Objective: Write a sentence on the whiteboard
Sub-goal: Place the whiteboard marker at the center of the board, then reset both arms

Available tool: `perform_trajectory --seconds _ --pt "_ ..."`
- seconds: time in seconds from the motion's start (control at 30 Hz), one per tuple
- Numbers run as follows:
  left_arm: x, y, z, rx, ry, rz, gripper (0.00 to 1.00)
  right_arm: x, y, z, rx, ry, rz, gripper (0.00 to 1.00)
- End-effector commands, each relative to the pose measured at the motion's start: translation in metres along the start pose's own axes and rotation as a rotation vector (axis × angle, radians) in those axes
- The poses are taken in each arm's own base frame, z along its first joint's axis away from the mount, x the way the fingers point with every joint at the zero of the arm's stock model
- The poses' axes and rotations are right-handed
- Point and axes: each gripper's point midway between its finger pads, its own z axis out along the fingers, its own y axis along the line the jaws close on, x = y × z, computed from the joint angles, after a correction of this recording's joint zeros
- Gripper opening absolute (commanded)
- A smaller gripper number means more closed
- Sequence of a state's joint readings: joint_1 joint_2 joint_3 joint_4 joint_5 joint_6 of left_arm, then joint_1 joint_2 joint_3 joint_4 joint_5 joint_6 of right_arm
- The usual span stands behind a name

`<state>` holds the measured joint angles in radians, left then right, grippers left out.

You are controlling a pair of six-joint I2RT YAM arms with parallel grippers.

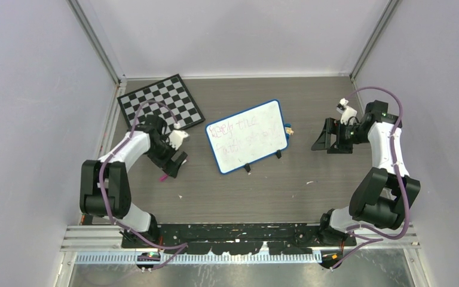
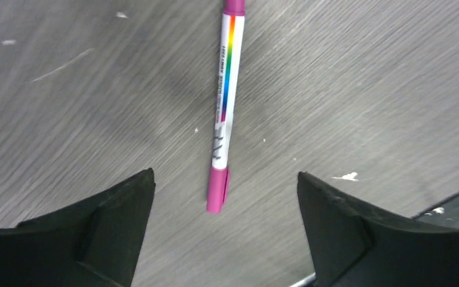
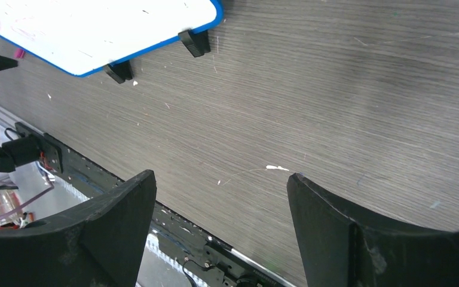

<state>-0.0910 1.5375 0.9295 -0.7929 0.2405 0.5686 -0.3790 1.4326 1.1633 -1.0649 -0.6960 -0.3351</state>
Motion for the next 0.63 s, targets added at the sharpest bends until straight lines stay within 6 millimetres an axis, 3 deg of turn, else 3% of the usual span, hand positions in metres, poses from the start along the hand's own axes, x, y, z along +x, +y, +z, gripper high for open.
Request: perform_trajectory --seconds 0.0,0.1,0.23,0.3,0.43,0.6 --pt "-0.043 0.008 -0.068 -0.011 -0.197 -0.015 0.96 -0.034 0.01 -0.028 0.044 -0.087 -0.109 0.85" --pt "-0.069 0.021 -0.117 0.038 -0.361 -0.124 1.0 -0.055 0.012 -0.041 0.064 -0.117 -0.133 0.85" --pt "-0.088 0.064 -0.172 -0.03 -0.504 -0.31 1.0 -0.088 0.015 -0.064 0.12 -0.191 -0.184 0.85" --pt "-0.087 0.085 -0.19 -0.051 -0.554 -0.383 1.0 -0.103 0.015 -0.076 0.14 -0.23 -0.2 0.86" --pt "-0.073 0.123 -0.206 -0.123 -0.607 -0.517 1.0 -0.13 0.007 -0.094 0.164 -0.302 -0.183 0.87" --pt "-0.057 0.135 -0.2 -0.194 -0.572 -0.561 1.0 -0.138 -0.003 -0.092 0.156 -0.326 -0.125 0.87"
